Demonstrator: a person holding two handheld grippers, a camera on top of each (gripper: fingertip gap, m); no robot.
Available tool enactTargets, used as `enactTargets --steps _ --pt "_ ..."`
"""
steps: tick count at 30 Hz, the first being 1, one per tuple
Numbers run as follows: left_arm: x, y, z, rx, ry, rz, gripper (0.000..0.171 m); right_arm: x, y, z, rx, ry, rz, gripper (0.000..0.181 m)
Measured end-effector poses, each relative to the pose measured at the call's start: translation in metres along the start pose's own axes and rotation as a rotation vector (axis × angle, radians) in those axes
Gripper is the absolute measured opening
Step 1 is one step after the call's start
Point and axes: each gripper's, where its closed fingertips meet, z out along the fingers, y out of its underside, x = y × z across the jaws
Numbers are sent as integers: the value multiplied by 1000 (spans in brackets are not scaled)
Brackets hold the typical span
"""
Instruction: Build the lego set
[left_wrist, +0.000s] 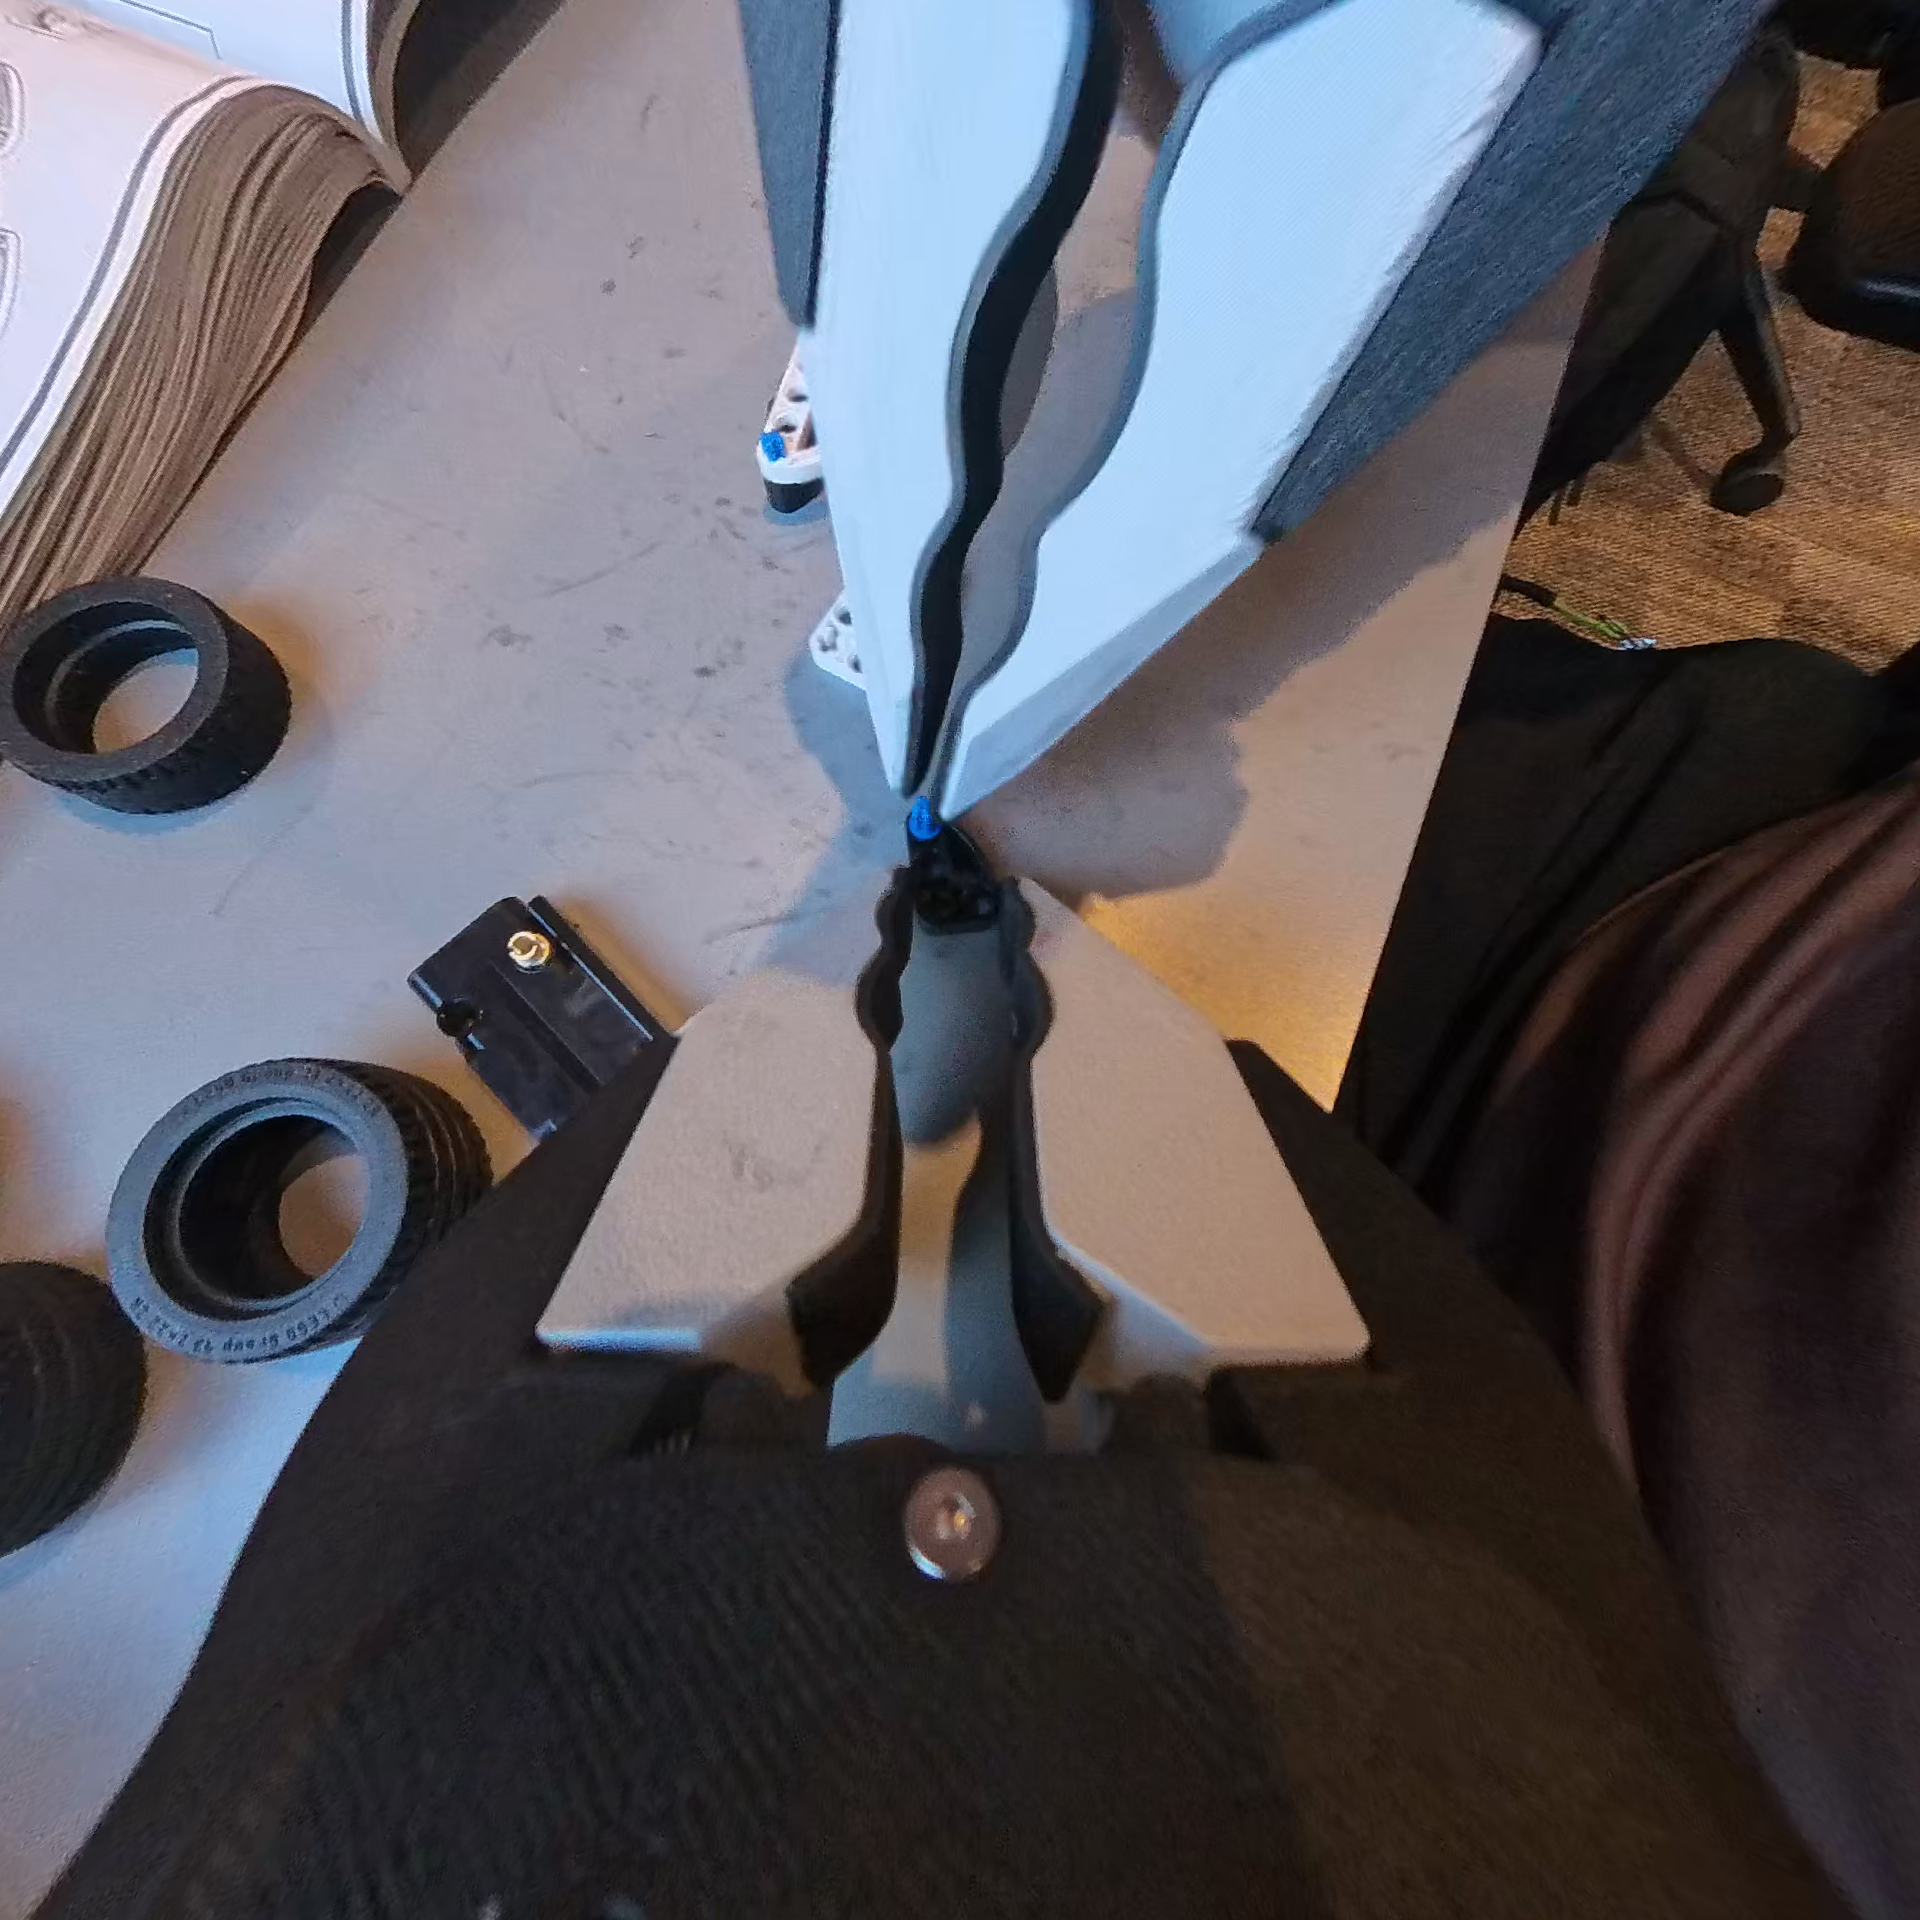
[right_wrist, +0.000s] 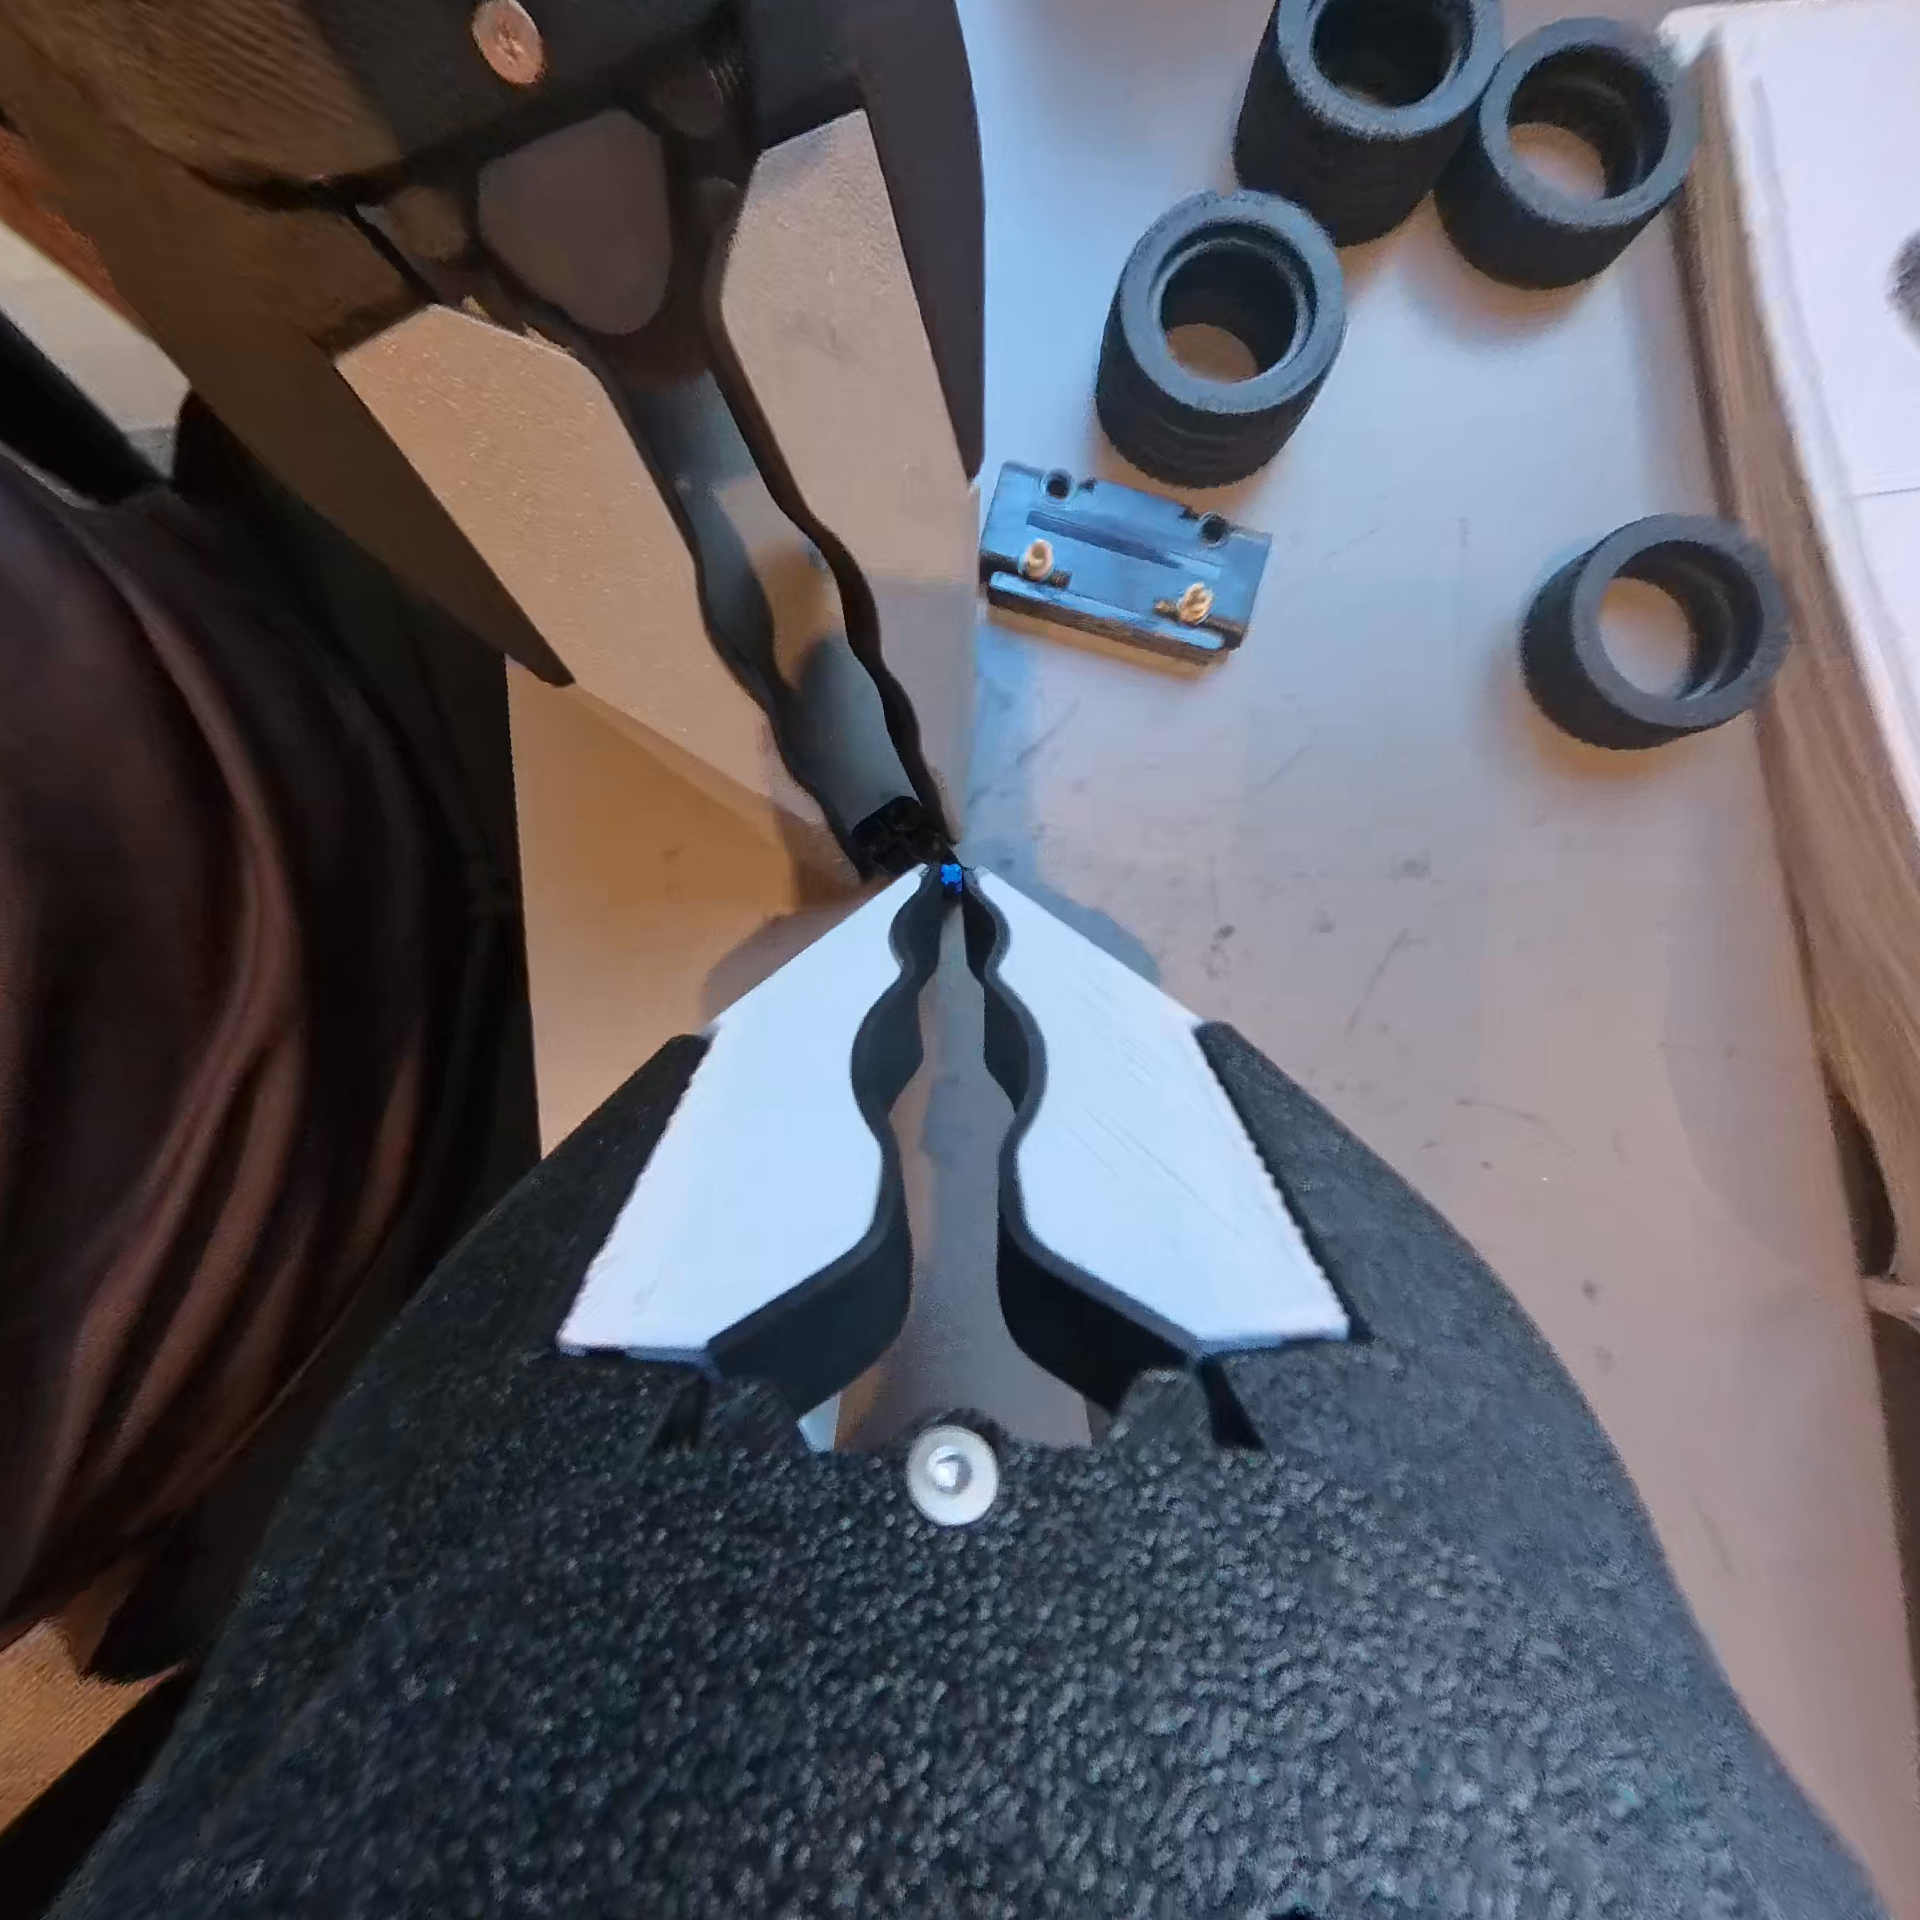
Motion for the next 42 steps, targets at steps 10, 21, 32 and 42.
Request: enactTargets --steps 10,21,32,42 --pt "-5 0 0 1 -38 -12 15 12 -7 -4 159 122 178 6" --pt "-23 1 -2 5 -125 -91 14 31 30 -21 198 239 330 18" --pt "-20 -6 5 4 -157 -112 15 29 47 -19 165 232 300 28" --pt "-12 -9 8 5 -119 -102 15 27 54 -28 173 197 328 17"
